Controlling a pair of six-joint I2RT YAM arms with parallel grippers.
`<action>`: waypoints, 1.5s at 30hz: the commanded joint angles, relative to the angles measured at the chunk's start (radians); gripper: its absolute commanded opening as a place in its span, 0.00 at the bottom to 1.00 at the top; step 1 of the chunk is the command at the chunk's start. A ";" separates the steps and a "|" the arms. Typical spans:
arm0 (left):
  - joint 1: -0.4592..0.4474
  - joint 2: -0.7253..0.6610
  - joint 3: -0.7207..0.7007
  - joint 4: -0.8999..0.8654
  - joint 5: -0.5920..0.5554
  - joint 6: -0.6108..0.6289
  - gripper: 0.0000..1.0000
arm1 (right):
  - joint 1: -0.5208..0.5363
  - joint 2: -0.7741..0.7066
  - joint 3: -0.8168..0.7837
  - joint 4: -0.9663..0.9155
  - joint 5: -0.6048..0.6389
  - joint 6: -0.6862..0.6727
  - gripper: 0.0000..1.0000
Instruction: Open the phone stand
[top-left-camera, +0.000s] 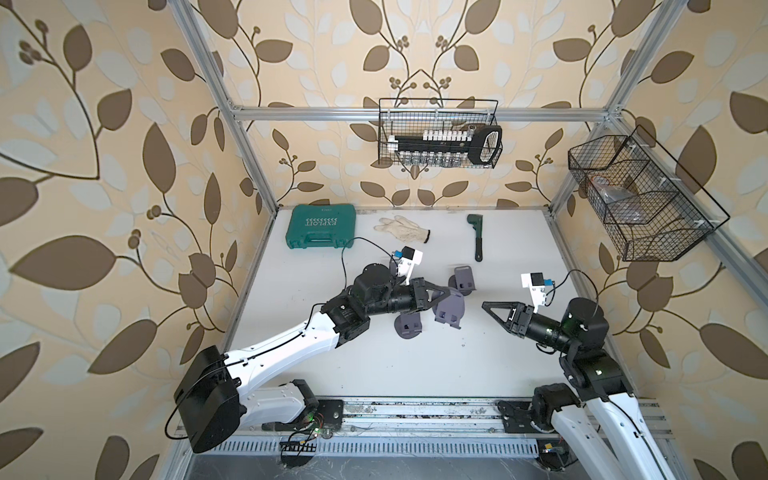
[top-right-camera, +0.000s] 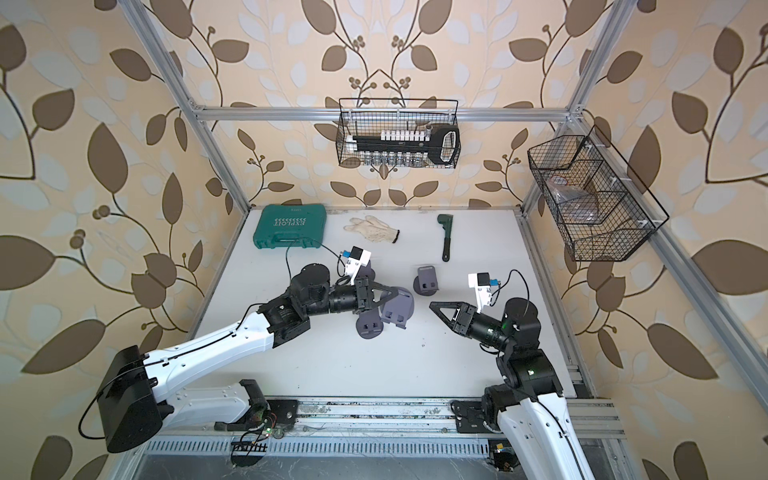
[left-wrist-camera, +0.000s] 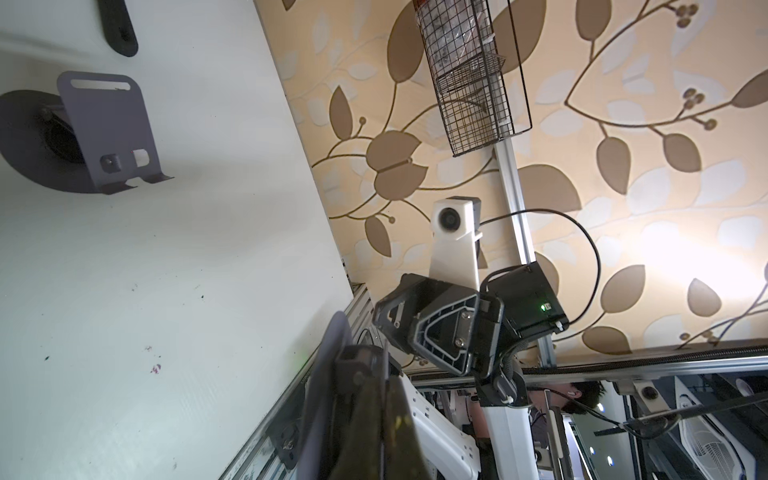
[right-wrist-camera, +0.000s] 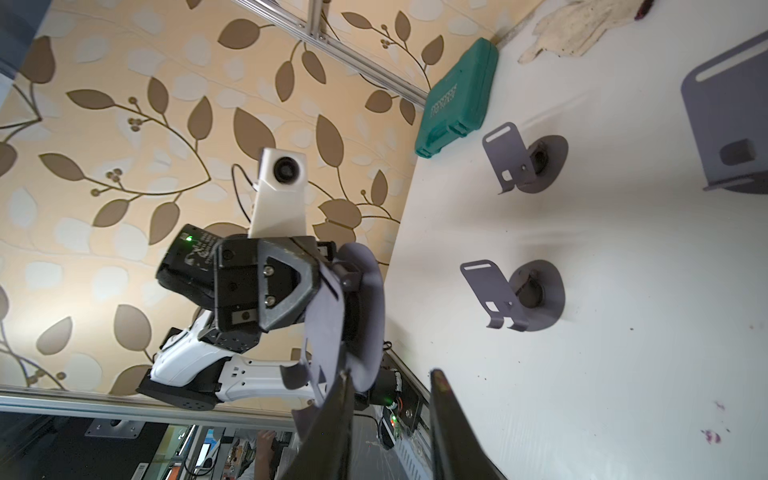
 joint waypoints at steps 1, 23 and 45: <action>0.009 -0.056 -0.001 0.033 -0.037 -0.021 0.00 | 0.006 -0.001 -0.028 0.185 -0.045 0.135 0.28; 0.009 -0.054 0.002 0.081 -0.025 -0.022 0.00 | 0.301 0.155 -0.101 0.306 0.126 0.058 0.29; 0.008 -0.001 0.008 0.175 0.044 -0.052 0.00 | 0.322 0.304 -0.027 0.422 0.102 0.050 0.26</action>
